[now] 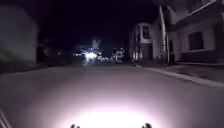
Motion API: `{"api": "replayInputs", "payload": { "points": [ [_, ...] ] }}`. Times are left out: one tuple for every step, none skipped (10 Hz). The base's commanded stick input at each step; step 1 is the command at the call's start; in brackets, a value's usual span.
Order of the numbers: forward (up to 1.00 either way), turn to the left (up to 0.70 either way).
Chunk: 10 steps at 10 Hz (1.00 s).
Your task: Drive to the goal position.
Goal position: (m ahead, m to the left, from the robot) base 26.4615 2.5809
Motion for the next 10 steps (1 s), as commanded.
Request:
{"api": "replayInputs", "payload": {
  "points": [
    [0.85, 0.00],
    [0.85, 0.00],
    [0.85, 0.00],
    [0.85, 0.00],
    [0.85, 0.00],
    [0.85, 0.00],
    [0.85, 0.00],
    [0.85, 0.00],
    [0.85, 0.00],
    [0.85, 0.00]
  ]
}}
